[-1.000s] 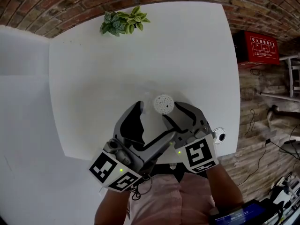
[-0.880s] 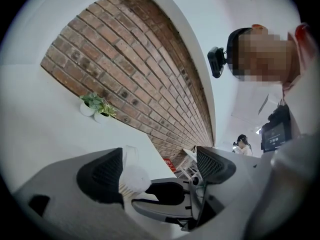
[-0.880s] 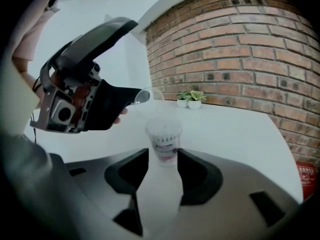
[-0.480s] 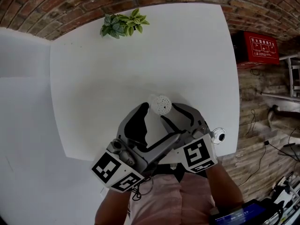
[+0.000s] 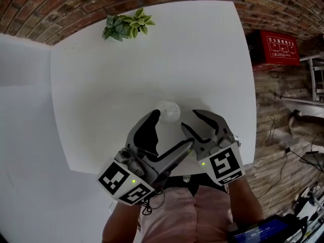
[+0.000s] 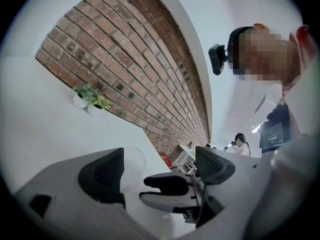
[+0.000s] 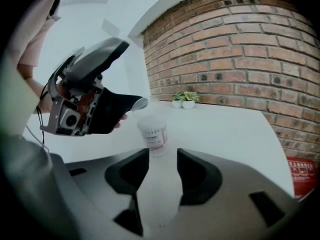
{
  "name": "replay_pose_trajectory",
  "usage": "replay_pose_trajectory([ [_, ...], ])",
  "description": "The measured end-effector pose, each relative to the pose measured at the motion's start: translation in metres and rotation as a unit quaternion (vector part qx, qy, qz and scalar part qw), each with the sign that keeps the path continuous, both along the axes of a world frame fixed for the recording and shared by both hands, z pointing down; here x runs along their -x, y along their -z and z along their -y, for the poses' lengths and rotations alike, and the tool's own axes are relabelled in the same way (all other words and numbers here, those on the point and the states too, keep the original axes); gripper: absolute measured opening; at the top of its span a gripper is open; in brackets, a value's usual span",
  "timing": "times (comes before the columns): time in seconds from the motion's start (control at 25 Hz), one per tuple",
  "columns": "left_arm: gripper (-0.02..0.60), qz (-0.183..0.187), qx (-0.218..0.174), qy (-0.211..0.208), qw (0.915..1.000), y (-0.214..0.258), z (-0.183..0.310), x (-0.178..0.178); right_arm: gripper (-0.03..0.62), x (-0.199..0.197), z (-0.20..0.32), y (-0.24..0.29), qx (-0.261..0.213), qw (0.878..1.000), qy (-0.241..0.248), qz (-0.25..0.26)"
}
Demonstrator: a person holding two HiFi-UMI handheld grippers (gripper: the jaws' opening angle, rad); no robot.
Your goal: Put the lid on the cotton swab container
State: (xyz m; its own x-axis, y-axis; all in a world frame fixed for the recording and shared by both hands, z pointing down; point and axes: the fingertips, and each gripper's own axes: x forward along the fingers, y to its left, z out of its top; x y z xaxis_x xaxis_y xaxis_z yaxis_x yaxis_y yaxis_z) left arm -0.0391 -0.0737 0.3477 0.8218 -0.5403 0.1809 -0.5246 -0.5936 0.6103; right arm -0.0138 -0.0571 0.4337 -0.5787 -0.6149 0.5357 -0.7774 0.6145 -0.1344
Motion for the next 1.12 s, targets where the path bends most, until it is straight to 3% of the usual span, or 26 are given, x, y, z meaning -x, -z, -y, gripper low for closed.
replay_pose_trajectory([
  [0.2,0.456,0.000,-0.003,-0.010,0.9999,-0.003,-0.003,-0.001,0.161,-0.038,0.013,0.007,0.006,0.997,-0.074,0.015],
  [0.36,0.456,0.003,-0.001,-0.015,0.9999,-0.006,-0.005,-0.003,0.153,-0.054,0.018,0.011,-0.007,0.995,-0.101,0.022],
  [0.88,0.448,0.015,0.000,-0.029,0.9995,-0.013,-0.008,-0.012,0.150,-0.051,0.019,0.017,-0.018,0.995,-0.097,0.033],
  [1.04,0.446,0.032,-0.016,-0.051,0.9980,-0.015,-0.012,-0.014,0.155,-0.048,0.026,0.024,-0.026,0.995,-0.088,0.045],
  [1.12,0.446,0.040,-0.023,-0.064,0.9968,-0.016,-0.014,-0.015,0.187,-0.043,0.031,0.032,-0.031,0.995,-0.075,0.057],
])
